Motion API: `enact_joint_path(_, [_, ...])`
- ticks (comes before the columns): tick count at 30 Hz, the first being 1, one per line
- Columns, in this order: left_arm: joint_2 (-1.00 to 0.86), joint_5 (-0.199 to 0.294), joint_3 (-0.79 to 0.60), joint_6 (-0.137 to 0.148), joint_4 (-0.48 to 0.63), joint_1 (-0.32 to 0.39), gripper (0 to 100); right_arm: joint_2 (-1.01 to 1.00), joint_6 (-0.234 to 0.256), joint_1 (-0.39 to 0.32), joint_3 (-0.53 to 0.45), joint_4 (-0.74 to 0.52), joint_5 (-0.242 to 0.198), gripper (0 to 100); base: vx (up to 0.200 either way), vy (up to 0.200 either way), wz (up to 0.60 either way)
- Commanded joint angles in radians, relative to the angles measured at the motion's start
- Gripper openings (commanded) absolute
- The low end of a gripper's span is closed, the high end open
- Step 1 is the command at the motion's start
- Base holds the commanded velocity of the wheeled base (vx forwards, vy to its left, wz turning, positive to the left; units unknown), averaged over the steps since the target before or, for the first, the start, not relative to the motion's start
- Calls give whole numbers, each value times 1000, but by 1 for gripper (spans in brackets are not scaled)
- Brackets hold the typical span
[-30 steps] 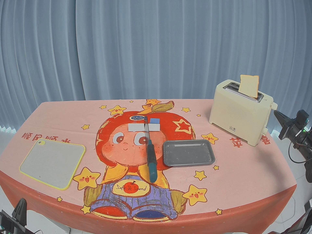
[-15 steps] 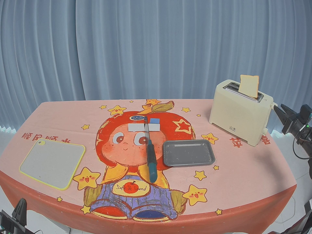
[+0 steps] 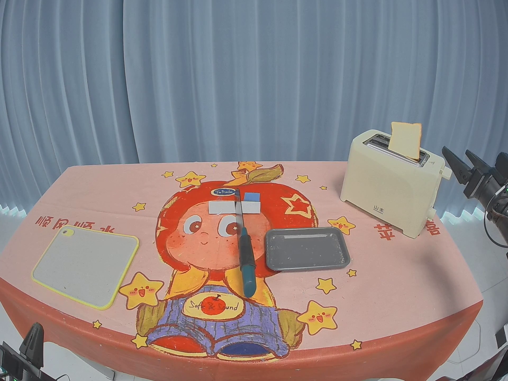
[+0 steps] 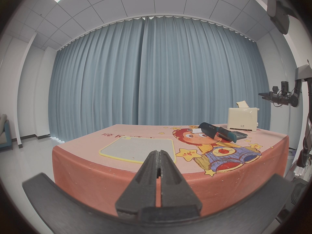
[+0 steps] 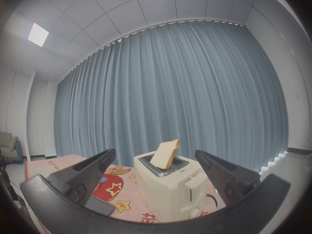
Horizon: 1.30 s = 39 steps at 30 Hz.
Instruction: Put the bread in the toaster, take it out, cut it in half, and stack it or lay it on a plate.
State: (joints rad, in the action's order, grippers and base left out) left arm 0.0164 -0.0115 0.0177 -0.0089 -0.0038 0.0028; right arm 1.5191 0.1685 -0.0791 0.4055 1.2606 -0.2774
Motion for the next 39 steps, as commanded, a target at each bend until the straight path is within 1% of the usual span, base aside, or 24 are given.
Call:
enact_joint_path(1, [-6, -1, -18, 0, -1, 0, 0, -5, 14, 10, 1, 9, 0, 100, 0, 0, 0])
enact_joint_path(2, [-6, -1, -18, 0, -1, 0, 0, -8, 54, 32, -5, 13, 4, 100, 0, 0, 0])
enact_joint_path(4, [-6, -1, -18, 0, -1, 0, 0, -16, 94, 42, -8, 13, 4, 100, 0, 0, 0])
enact_joint_path(5, [-6, -1, -18, 0, -1, 0, 0, -16, 95, 42, -10, 13, 4, 100, 0, 0, 0])
enact_joint_path(7, [-6, -1, -18, 0, -1, 0, 0, -31, 132, 45, -22, 13, 6, 100, 0, 0, 0])
enact_joint_path(8, [-6, -1, -18, 0, -1, 0, 0, -33, 135, 45, -22, 13, 4, 100, 0, 0, 0])
enact_joint_path(9, [-6, -1, -18, 0, -1, 0, 0, -36, 155, 42, -22, 14, 7, 100, 0, 0, 0])
enact_joint_path(12, [-6, -1, -18, 0, -1, 0, 0, -36, 154, 33, -25, 9, 23, 100, 0, 0, 0])
enact_joint_path(16, [-6, -1, -18, 0, -1, 0, 0, -39, 151, 27, -1, 14, 14, 100, 0, 0, 0])
enact_joint_path(26, [-6, -1, -18, 0, -1, 0, 0, -31, 147, 13, 45, -3, 12, 100, 0, 0, 0])
enact_joint_path(29, [-6, -1, -18, 0, -1, 0, 0, -30, 174, 12, 90, -23, -3, 100, 0, 0, 0])
enact_joint_path(31, [-6, -1, -18, 0, -1, 0, 0, -28, 175, 7, 107, -47, -3, 100, 0, 0, 0])
enact_joint_path(32, [-6, -1, -18, 0, -1, 0, 0, -30, 169, -1, 151, -144, 3, 100, 0, 0, 0])
enact_joint_path(34, [-6, -1, -18, 0, -1, 0, 0, -42, 160, -5, 207, -296, -5, 100, 0, 0, 0])
enact_joint_path(37, [-6, -1, -18, 0, -1, 0, 0, -59, 151, -8, 286, -458, -20, 100, 0, 0, 0])
enact_joint_path(39, [-6, -1, -18, 0, -1, 0, 0, -63, 129, -11, 349, -552, -40, 100, 0, 0, 0])
